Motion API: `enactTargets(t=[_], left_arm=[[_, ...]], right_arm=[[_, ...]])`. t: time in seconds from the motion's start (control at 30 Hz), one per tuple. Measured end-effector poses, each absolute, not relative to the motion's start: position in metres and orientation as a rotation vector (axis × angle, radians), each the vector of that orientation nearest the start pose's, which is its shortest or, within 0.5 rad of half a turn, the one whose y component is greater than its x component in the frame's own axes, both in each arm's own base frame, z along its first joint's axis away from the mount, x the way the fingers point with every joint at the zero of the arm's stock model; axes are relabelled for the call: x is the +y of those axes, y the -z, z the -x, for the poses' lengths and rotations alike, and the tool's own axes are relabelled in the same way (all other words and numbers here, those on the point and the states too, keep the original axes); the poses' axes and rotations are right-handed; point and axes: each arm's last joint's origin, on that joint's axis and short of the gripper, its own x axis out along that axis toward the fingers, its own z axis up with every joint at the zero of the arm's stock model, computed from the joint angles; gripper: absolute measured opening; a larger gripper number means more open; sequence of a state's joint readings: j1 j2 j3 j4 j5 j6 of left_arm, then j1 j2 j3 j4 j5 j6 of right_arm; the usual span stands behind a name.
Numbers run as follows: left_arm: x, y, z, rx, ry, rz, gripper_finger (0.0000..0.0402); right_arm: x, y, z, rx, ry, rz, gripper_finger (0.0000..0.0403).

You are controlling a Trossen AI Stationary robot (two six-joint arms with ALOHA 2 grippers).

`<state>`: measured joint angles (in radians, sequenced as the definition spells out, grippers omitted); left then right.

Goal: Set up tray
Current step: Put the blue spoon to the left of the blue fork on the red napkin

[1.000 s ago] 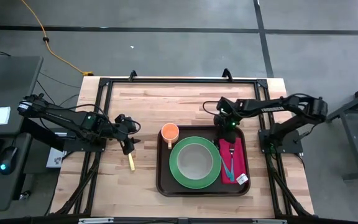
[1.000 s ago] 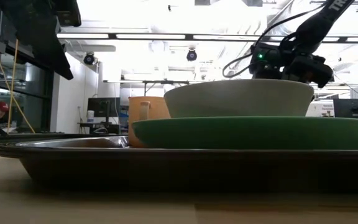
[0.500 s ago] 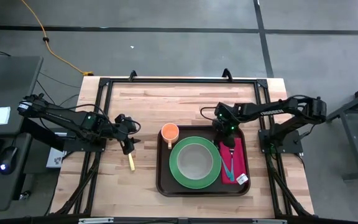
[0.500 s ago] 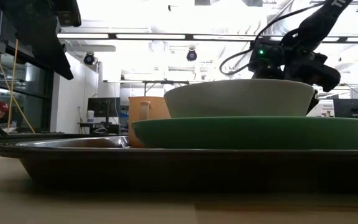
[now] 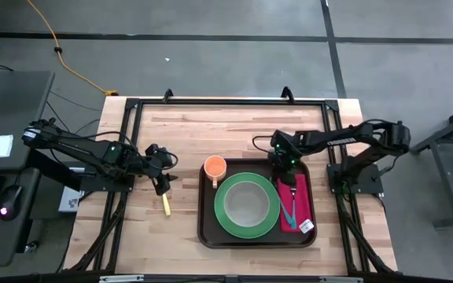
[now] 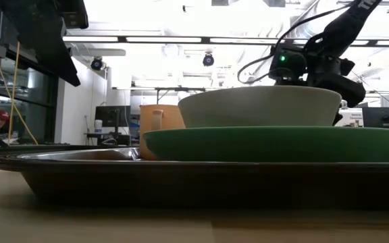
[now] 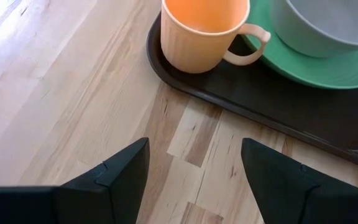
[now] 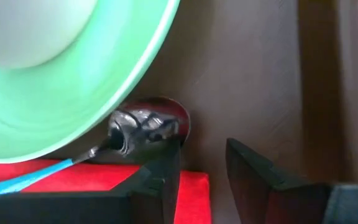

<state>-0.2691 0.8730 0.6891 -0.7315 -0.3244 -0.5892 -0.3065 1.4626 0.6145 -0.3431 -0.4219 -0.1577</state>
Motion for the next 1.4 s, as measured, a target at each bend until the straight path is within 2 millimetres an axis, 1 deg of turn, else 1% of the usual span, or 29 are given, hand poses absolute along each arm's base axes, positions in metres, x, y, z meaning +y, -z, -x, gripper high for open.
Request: enactTargets(t=[0.2,0.33,0.53,1.13,1.4], left_arm=[[-0.0338,-0.2447,-0.1571,0.821,-0.303,0.285,0.0282],[-0.0337,-0.2446,-0.1571,0.821,-0.305,0.288,0.0282],[-0.0337,-0.2445,-0.1569,0.821,-0.308,0.293,0.0282],[-0.0337,-0.2446,-0.157,0.821,-0.308,0.294,0.0282],[-0.0338,-0.2446,-0.157,0.821,-0.307,0.295,0.0282]], right_arm=[[-0.0583,-0.1289,-0.2266,1.114,-0.227,-0.325,0.0108],[-0.0605,-0.1315,-0.224,1.11,-0.225,-0.341,0.0108],[-0.0625,-0.1343,-0.2256,1.064,-0.249,-0.381,0.0108],[-0.062,-0.1353,-0.2267,1.04,-0.282,-0.406,0.0107],[-0.0614,-0.1355,-0.2268,1.04,-0.285,-0.427,0.0099]])
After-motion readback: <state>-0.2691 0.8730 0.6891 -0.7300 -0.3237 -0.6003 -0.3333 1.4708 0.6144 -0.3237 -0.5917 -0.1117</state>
